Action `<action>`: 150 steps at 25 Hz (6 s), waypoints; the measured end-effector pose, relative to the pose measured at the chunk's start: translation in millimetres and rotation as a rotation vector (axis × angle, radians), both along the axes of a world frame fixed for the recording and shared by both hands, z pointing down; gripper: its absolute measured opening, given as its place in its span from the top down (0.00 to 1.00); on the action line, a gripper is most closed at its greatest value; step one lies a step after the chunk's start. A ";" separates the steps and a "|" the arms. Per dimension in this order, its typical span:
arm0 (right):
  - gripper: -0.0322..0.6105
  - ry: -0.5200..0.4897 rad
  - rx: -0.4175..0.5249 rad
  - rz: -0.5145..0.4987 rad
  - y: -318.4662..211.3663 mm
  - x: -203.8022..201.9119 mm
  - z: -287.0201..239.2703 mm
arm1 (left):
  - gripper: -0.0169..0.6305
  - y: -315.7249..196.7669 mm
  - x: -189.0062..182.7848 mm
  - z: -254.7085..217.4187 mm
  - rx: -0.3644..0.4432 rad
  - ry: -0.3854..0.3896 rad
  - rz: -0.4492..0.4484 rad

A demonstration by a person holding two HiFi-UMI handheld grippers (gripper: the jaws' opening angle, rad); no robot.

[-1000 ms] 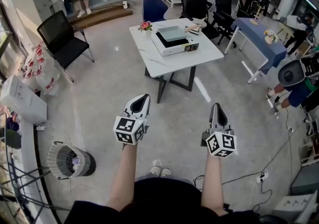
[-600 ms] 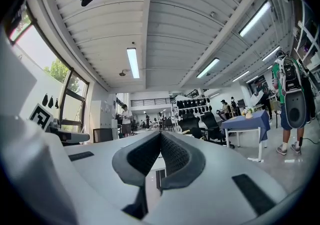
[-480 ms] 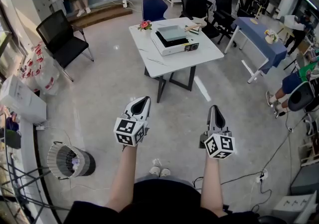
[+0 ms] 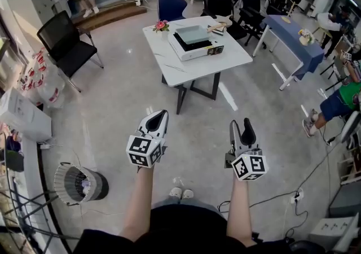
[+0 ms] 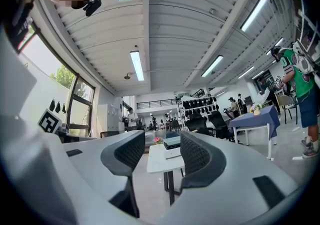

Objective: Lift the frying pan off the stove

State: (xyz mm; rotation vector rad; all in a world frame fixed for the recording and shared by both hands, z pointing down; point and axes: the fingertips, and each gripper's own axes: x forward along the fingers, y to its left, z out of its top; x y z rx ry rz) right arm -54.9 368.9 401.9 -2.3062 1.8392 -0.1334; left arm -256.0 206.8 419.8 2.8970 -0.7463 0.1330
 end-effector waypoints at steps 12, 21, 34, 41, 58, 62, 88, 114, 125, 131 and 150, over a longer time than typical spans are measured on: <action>0.61 0.015 -0.005 0.052 -6.4 -1.8 7.8 | 0.95 -20.4 -14.9 3.6 0.017 0.014 0.015; 0.61 0.020 0.005 0.082 -5.6 3.0 4.1 | 0.95 -29.5 -14.0 1.5 0.027 0.024 0.030; 0.61 0.034 0.036 0.106 -33.5 44.5 -5.1 | 0.95 -64.7 30.2 -4.2 0.057 0.024 0.058; 0.61 0.052 0.065 0.109 -75.2 95.4 -15.1 | 0.95 -106.1 75.6 -11.5 0.082 0.035 0.058; 0.62 0.034 0.028 -0.015 -367.7 355.9 11.1 | 0.95 -366.3 294.8 10.9 0.127 0.039 -0.135; 0.62 0.020 0.009 -0.081 -438.7 396.3 15.5 | 0.95 -419.7 317.6 5.1 0.132 0.033 -0.217; 0.62 0.069 -0.037 -0.249 -583.7 445.5 8.2 | 0.95 -511.4 334.9 23.3 0.077 -0.025 -0.348; 0.62 0.830 -0.641 -1.170 -705.1 384.4 55.5 | 0.95 -525.6 332.0 44.9 0.010 -0.065 -0.357; 0.61 1.026 -0.980 -1.419 -685.1 376.0 154.7 | 0.95 -525.0 334.0 53.3 -0.006 -0.077 -0.342; 0.60 1.110 -1.093 -1.458 -681.5 382.3 188.5 | 0.95 -525.5 330.2 54.2 -0.011 -0.078 -0.346; 0.61 1.194 -1.310 -1.459 -680.0 396.8 240.2 | 0.95 -526.4 333.2 54.8 -0.013 -0.083 -0.332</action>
